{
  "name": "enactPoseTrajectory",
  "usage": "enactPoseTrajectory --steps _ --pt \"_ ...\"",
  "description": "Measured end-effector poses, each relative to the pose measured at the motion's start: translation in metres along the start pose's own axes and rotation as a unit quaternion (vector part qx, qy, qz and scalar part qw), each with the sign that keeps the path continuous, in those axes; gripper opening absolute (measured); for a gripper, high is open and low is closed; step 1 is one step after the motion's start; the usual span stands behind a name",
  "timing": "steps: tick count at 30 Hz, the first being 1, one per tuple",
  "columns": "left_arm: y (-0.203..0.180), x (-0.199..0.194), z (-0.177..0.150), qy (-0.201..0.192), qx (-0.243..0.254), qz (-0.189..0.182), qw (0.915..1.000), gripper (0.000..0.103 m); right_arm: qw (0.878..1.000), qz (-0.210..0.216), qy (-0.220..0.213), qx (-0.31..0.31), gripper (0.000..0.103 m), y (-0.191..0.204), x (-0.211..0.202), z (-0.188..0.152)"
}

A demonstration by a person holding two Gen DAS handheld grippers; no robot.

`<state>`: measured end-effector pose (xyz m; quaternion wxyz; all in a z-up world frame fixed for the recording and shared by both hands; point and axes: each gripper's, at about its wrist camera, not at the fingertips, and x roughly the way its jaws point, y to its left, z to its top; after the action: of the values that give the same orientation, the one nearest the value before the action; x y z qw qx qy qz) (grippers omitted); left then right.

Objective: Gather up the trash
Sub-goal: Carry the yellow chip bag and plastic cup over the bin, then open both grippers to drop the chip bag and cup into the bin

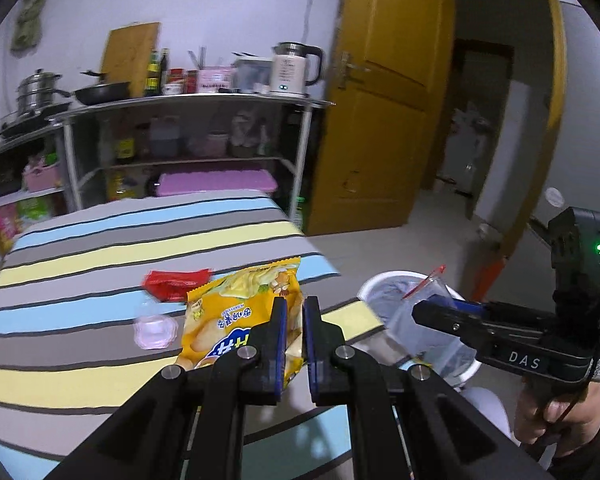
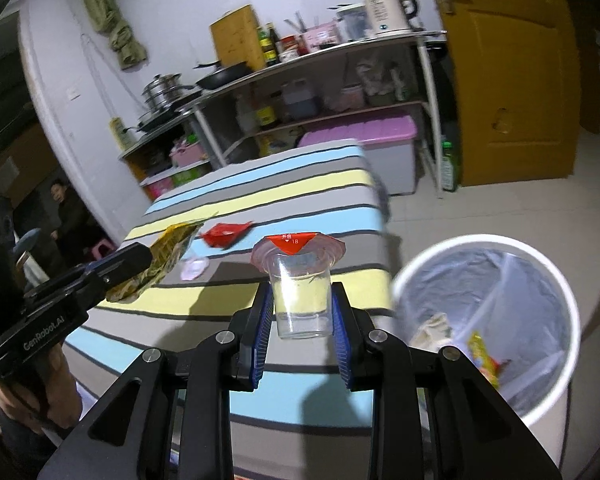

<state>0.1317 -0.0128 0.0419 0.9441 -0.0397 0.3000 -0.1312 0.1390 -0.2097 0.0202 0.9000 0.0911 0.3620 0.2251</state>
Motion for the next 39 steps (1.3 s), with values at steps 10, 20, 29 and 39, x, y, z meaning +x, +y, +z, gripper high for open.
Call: enactPoseTrajectory --steps 10,20,29,39 --pt "-0.058 0.038 0.01 0.016 0.035 -0.064 0.9972 0.008 0.998 -0.048 -0.019 0.037 0.029 -0.052 -0.032 -0.005" --pt "-0.104 0.07 0.013 0.031 0.064 -0.113 0.991 0.008 0.995 -0.072 -0.022 0.069 0.029 -0.092 -0.045 -0.011" --pt "-0.137 0.089 0.014 0.038 0.077 -0.152 0.9846 0.008 0.992 -0.089 -0.022 0.088 0.029 -0.117 -0.052 -0.016" --pt "-0.157 0.116 0.009 0.058 0.077 -0.185 0.9779 0.008 0.988 -0.108 -0.015 0.109 0.03 -0.139 -0.055 -0.022"
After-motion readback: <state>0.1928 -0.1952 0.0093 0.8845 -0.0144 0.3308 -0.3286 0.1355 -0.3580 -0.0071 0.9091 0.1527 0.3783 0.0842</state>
